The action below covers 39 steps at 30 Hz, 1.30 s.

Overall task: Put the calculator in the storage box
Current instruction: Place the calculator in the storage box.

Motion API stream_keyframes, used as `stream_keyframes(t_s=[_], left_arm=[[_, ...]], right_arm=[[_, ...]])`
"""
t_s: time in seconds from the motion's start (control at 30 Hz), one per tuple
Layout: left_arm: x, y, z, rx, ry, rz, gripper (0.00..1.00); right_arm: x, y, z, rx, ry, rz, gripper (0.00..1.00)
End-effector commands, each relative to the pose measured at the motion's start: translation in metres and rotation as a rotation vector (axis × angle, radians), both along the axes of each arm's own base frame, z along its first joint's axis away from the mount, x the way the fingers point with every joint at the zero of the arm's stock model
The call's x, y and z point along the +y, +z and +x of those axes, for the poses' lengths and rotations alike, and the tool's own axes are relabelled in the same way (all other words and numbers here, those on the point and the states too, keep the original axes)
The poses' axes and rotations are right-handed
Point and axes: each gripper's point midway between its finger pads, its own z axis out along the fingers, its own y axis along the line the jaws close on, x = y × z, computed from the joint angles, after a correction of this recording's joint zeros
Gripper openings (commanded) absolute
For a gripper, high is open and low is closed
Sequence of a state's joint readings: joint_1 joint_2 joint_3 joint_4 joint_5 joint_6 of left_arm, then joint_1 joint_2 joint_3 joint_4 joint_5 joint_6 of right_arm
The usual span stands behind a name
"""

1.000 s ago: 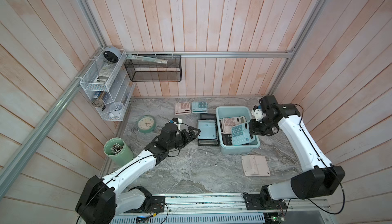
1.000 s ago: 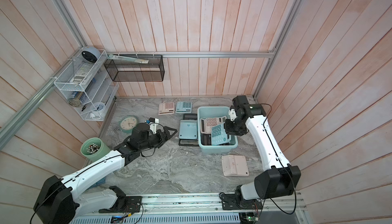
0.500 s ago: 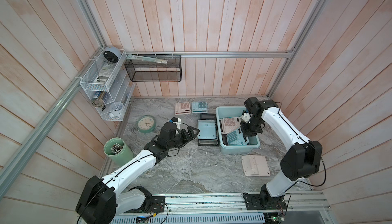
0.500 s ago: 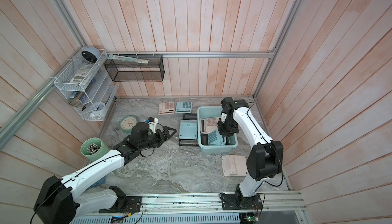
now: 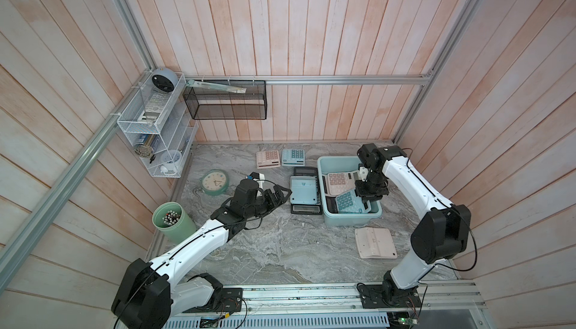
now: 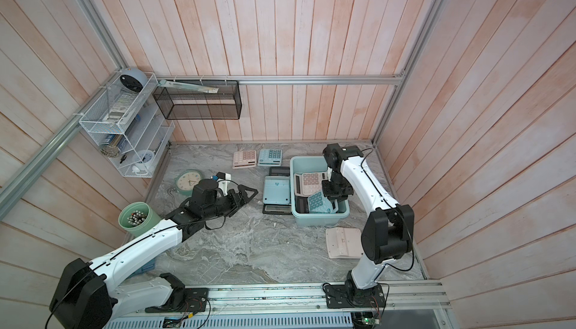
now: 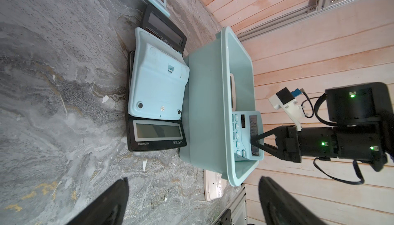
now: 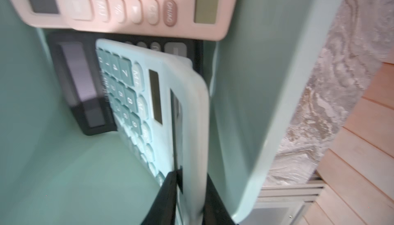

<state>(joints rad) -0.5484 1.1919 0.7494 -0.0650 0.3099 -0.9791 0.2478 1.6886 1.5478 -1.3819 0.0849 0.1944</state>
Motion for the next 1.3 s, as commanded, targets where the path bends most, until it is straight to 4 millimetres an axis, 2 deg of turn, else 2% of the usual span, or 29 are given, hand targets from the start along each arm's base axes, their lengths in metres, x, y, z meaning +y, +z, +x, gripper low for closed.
stream_keyframes(t_s=[0.0, 0.2, 0.4, 0.6, 0.73, 1.03, 1.13, 1.27], left_arm=[[-0.002, 0.008, 0.001, -0.023, -0.021, -0.005, 1.0], [0.0, 0.008, 0.0, -0.025, -0.015, -0.005, 1.0], [0.0, 0.008, 0.001, -0.025, -0.012, 0.0, 1.0], [0.008, 0.001, 0.004, -0.023, 0.014, 0.048, 1.0], [0.019, -0.009, 0.005, -0.013, 0.045, 0.113, 1.0], [0.042, -0.034, 0.007, 0.026, 0.12, 0.219, 1.0], [0.043, -0.039, 0.008, 0.04, 0.124, 0.228, 1.0], [0.043, -0.047, 0.009, 0.06, 0.122, 0.234, 1.0]], right_arm=[[-0.026, 0.005, -0.01, 0.018, 0.002, -0.139, 0.29], [-0.028, 0.02, -0.006, -0.028, -0.005, -0.144, 0.41], [-0.011, 0.02, -0.004, -0.012, 0.013, -0.087, 0.5], [0.03, -0.003, -0.011, -0.017, 0.067, 0.067, 0.53], [0.047, -0.016, -0.012, -0.047, 0.073, 0.149, 0.52], [0.049, -0.055, -0.02, -0.021, 0.057, 0.17, 0.51], [0.048, -0.062, -0.021, -0.008, 0.053, 0.158, 0.51], [0.044, -0.055, -0.02, -0.023, 0.054, 0.141, 0.51]])
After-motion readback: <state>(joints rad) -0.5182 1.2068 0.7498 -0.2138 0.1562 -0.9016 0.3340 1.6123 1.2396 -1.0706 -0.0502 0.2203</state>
